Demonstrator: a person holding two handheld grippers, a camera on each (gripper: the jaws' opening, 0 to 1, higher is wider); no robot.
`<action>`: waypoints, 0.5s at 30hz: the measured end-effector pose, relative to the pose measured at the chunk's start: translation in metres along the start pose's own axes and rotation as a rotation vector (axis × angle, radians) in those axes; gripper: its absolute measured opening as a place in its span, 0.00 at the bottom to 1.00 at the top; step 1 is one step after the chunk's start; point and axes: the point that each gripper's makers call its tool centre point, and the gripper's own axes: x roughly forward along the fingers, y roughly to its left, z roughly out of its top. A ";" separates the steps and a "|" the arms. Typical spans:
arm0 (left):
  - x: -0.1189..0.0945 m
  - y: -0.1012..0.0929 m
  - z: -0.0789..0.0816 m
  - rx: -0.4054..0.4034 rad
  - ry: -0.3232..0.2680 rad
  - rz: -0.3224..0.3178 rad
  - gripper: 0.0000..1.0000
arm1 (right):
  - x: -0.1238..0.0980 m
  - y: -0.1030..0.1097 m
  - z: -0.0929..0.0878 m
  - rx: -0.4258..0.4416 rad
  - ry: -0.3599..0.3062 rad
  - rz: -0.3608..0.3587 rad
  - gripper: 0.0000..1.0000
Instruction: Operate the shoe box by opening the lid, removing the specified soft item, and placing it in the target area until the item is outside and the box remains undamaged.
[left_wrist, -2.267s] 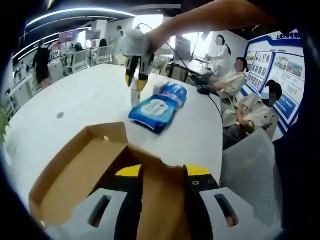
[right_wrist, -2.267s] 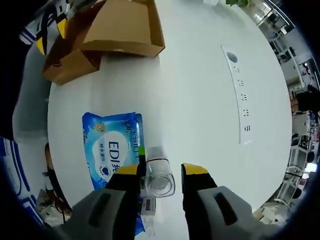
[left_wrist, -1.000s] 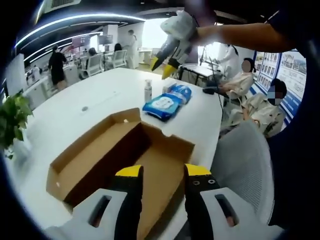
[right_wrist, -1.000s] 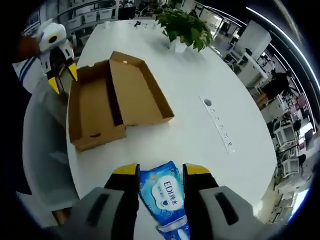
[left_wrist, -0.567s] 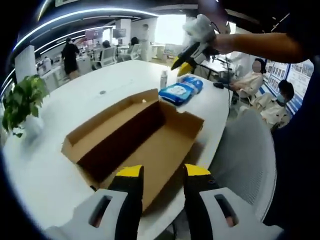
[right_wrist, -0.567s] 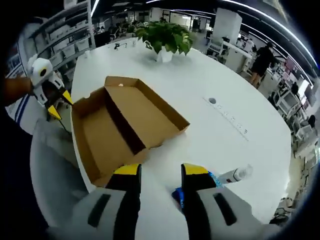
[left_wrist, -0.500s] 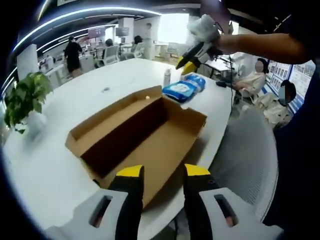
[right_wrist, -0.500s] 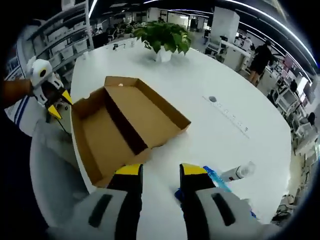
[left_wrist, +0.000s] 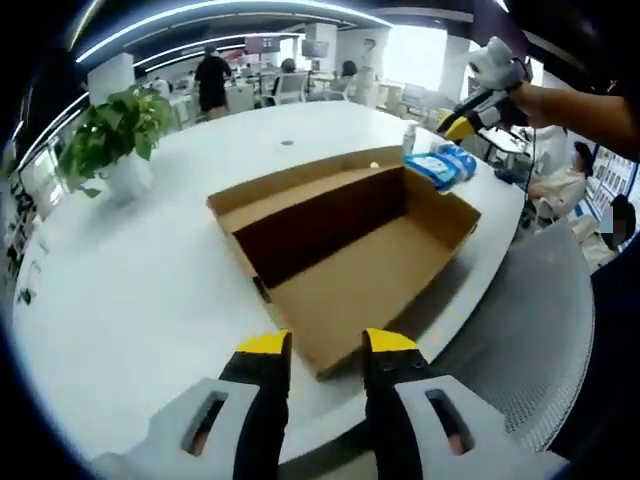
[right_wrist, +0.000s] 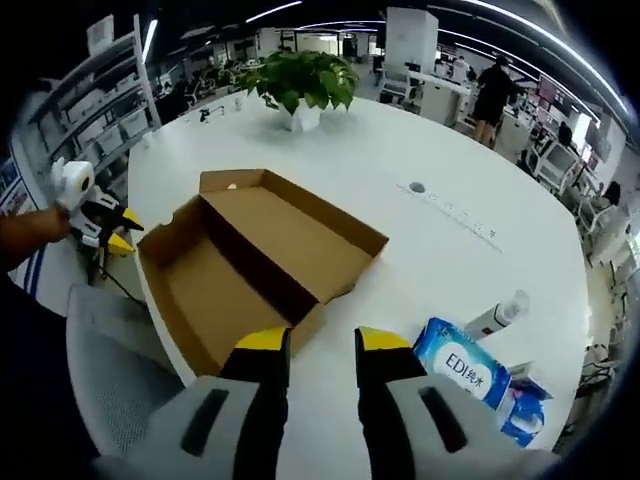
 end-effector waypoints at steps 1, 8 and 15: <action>0.001 0.003 -0.002 -0.015 0.007 0.006 0.26 | 0.001 0.000 0.001 0.004 -0.001 -0.006 0.21; 0.007 0.013 -0.013 -0.117 0.063 0.012 0.23 | 0.016 0.000 0.007 0.106 -0.016 -0.024 0.19; 0.013 0.008 -0.018 -0.121 0.091 -0.022 0.12 | 0.029 -0.017 0.017 0.227 -0.032 -0.031 0.15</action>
